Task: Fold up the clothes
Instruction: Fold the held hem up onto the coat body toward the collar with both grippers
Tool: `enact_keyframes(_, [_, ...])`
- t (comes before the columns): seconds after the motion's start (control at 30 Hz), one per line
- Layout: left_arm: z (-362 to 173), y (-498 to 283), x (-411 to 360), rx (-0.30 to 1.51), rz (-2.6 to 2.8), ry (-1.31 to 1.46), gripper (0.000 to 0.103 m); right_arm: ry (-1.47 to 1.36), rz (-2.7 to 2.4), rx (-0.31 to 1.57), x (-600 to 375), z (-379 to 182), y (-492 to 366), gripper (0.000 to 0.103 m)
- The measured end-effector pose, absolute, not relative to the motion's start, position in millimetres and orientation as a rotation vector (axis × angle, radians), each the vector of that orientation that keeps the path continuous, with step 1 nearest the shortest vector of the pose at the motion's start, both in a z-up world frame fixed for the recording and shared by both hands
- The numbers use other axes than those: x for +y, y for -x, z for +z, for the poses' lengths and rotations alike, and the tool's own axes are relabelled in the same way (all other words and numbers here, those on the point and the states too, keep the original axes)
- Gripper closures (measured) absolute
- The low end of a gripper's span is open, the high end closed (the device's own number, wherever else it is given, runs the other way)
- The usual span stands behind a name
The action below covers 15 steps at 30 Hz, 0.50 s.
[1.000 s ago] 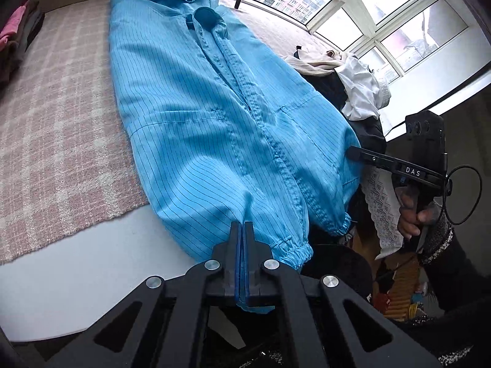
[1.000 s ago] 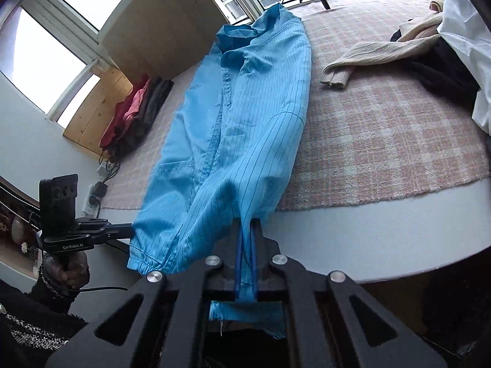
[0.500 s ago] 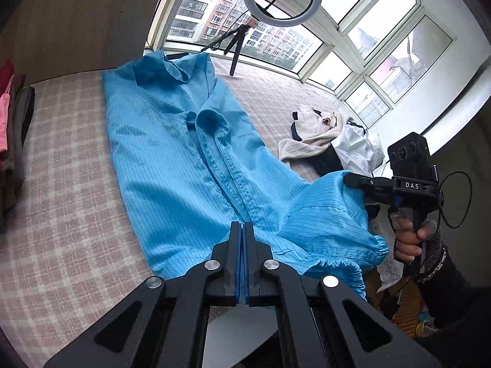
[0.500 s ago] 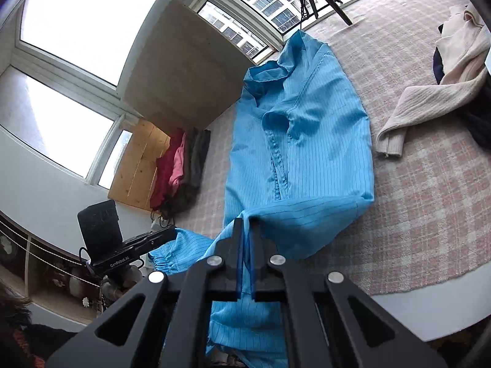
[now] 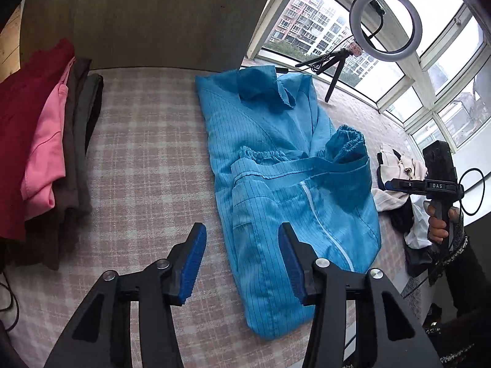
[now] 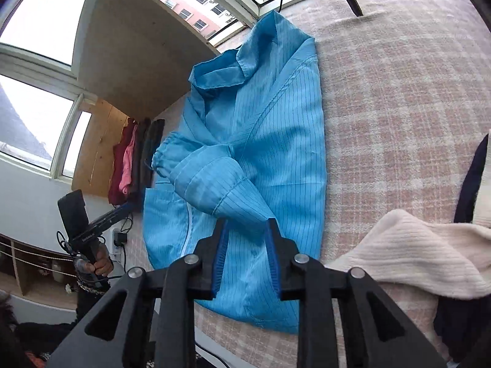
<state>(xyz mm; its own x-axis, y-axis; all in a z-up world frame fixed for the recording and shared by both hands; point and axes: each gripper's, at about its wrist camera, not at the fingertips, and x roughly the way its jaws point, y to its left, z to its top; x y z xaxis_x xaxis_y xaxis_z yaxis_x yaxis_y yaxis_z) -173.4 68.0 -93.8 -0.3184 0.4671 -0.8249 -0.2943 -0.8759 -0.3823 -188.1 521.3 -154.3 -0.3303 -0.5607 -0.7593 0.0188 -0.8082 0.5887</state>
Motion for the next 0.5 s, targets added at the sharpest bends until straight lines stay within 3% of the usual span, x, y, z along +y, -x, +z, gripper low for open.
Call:
enact_keyframes(0.1, [-105.5,163.5,75.1,-0.195,2.183,1.497,0.056,-1.527,-2.22,-0.53,509.7,-162.2,188.7,0.071])
enact_keyframes(0.43, [-142.4,198.0,109.5,-0.229,2.027,1.565,0.058,-1.487,-2.262,-0.321,479.2,-192.0,232.6,0.071])
enact_keyframes(0.47, [-141.6,198.5,111.9,-0.225,2.026,1.559,0.063,-1.469,-2.261,-0.305,476.2,-193.5,232.9,0.071])
enact_keyframes(0.5, [-141.3,198.8,114.9,-0.211,2.028,1.554,0.075,-1.454,-2.257,-0.294,473.5,-195.0,233.1,0.071])
